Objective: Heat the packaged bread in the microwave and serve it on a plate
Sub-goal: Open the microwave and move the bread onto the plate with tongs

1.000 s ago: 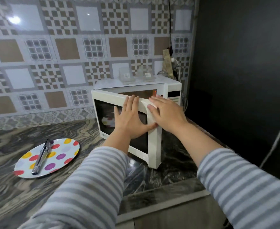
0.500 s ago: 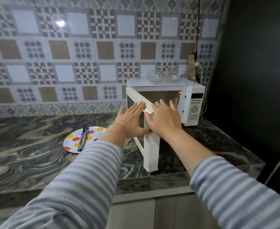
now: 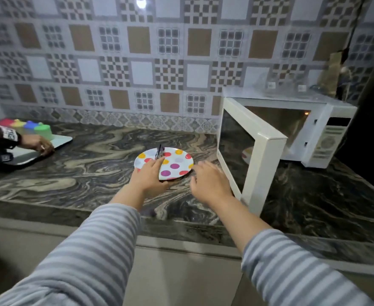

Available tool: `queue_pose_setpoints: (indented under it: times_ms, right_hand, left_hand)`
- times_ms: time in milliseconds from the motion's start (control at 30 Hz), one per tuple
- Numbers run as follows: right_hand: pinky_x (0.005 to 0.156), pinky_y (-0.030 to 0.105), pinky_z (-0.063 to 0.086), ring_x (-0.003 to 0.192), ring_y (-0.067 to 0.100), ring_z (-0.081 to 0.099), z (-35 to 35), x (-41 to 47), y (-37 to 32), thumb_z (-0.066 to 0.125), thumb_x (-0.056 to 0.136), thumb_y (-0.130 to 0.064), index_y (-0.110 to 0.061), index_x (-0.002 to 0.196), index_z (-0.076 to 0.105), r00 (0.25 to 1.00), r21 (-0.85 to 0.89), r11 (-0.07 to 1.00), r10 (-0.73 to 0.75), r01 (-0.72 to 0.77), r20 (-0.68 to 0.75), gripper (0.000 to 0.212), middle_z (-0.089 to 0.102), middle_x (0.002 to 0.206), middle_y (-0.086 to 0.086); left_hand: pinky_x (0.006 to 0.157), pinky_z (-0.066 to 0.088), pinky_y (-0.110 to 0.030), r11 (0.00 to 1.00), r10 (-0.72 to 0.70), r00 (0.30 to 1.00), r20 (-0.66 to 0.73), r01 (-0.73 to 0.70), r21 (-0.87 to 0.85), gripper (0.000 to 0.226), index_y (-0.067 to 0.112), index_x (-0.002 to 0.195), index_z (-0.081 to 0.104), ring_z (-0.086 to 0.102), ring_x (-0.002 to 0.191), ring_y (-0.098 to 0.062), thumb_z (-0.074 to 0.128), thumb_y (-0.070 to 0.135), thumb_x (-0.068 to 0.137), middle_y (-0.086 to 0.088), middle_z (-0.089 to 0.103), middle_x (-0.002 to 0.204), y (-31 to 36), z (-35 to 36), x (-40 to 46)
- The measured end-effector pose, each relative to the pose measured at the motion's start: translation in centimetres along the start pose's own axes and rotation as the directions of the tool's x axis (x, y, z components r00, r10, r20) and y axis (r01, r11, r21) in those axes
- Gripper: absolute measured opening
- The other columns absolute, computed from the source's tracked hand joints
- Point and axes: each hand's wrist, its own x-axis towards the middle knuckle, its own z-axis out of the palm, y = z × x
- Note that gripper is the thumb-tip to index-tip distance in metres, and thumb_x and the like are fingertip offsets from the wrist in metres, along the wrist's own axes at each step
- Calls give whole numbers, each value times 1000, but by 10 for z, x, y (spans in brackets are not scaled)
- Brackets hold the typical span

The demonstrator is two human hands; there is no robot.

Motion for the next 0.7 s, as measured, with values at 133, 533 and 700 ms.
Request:
queue_pose_setpoints:
  times_ms: [133, 533, 700]
  right_hand:
    - [100, 39, 42, 126, 24, 47, 45, 31, 6, 41, 95, -28, -19, 135, 49, 982, 165, 974, 134, -156, 137, 42, 52, 137, 4]
    - [117, 50, 10, 147, 27, 9, 174, 168, 47, 38, 94, -53, -31, 150, 18, 893, 216, 875, 385, -433, 232, 63, 19, 158, 10]
    - [116, 52, -5, 149, 20, -2, 190, 192, 54, 31, 92, -63, -37, 150, 15, 877, 119, 886, 411, -449, 249, 66, 11, 161, 5]
  left_hand:
    - [114, 25, -48, 989, -115, 993, -13, 114, -89, 77, 22, 152, 19, 27, 142, -24, 54, 42, 87, -1, 26, 156, -42, 17, 17]
    - [117, 16, -51, 943, -260, 966, 4, 255, -214, 55, 27, 150, 26, 18, 146, -20, 39, 44, 98, -5, 21, 158, -137, 86, 148]
    - [119, 1, -43, 955, -281, 959, -22, 278, -108, 57, 38, 149, 25, 6, 148, -13, 34, 55, 96, 1, 13, 161, -149, 94, 174]
